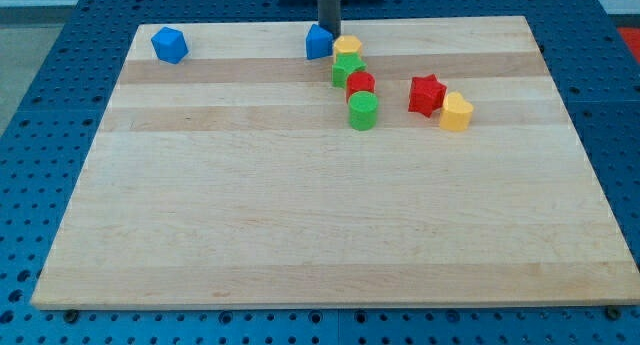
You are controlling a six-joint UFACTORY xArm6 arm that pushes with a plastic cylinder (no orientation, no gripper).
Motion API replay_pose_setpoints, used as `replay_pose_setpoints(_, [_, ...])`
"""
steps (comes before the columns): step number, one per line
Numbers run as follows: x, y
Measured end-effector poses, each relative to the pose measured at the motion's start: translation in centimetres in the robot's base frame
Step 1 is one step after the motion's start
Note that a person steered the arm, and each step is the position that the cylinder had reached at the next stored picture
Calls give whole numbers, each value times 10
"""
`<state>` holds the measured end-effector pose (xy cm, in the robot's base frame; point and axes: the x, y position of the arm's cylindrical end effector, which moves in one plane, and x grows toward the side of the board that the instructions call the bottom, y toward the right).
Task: Put the blue triangle at the left side of the red circle
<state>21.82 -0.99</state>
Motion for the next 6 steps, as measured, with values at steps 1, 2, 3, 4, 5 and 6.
replay_pose_setpoints(1, [4,-15])
replay_pose_setpoints(2, [19,-40])
replay_pose_setpoints(3, [37,-57])
replay_pose_setpoints(4, [56,-59])
replay_pose_setpoints(5, [78,-60])
replay_pose_setpoints(6, [77,-60])
